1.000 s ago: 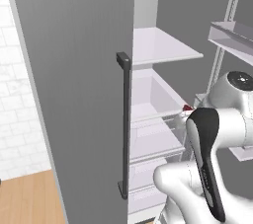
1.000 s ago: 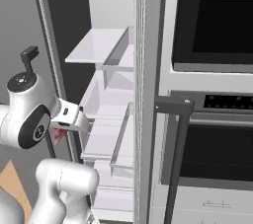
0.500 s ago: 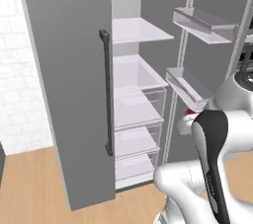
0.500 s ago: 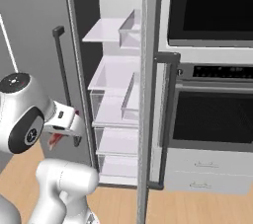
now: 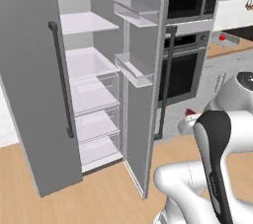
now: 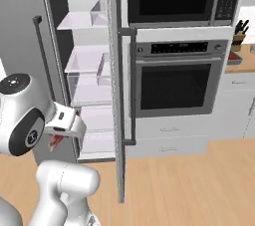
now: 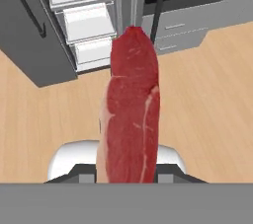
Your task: Place one tomato and one steak in each tupperware on the nearby counter, to pack two identical lunches.
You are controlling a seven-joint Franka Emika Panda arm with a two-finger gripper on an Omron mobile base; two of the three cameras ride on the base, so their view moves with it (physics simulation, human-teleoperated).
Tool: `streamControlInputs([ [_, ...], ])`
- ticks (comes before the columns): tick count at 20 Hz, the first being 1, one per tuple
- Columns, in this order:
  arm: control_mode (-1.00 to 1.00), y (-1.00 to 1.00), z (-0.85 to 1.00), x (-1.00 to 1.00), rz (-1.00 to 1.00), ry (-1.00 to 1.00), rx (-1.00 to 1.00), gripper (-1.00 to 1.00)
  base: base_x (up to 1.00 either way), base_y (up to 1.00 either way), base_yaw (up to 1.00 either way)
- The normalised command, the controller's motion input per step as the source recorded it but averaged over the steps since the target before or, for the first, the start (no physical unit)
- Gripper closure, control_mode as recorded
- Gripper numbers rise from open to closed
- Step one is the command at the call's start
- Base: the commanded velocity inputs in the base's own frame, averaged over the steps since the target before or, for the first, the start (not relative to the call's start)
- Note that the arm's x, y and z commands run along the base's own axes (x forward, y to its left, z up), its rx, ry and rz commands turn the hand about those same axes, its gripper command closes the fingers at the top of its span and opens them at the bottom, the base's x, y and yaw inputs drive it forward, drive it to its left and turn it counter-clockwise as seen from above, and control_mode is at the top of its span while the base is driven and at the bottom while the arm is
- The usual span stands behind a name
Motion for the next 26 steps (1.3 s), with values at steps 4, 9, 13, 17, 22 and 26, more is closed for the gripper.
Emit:
streamControlInputs([
  [4, 1.00, 0.00, 0.00, 0.00, 0.00, 0.00, 0.00, 1.00, 0.00, -0.30, -0.61],
  [9, 1.00, 0.00, 0.00, 0.00, 0.00, 0.00, 0.00, 1.00, 0.10, -0.32, -0.64],
  [13, 1.00, 0.00, 0.00, 0.00, 0.00, 0.00, 0.00, 1.00, 0.51, -0.46, -0.56],
  [17, 1.00, 0.00, 0.00, 0.00, 0.00, 0.00, 0.00, 1.00, 1.00, -0.44, -0.29],
  [22, 1.00, 0.00, 0.00, 0.00, 0.00, 0.00, 0.00, 1.00, 1.00, -0.23, -0.05],
  [26, 1.00, 0.00, 0.00, 0.00, 0.00, 0.00, 0.00, 1.00, 1.00, -0.02, 0.03],
])
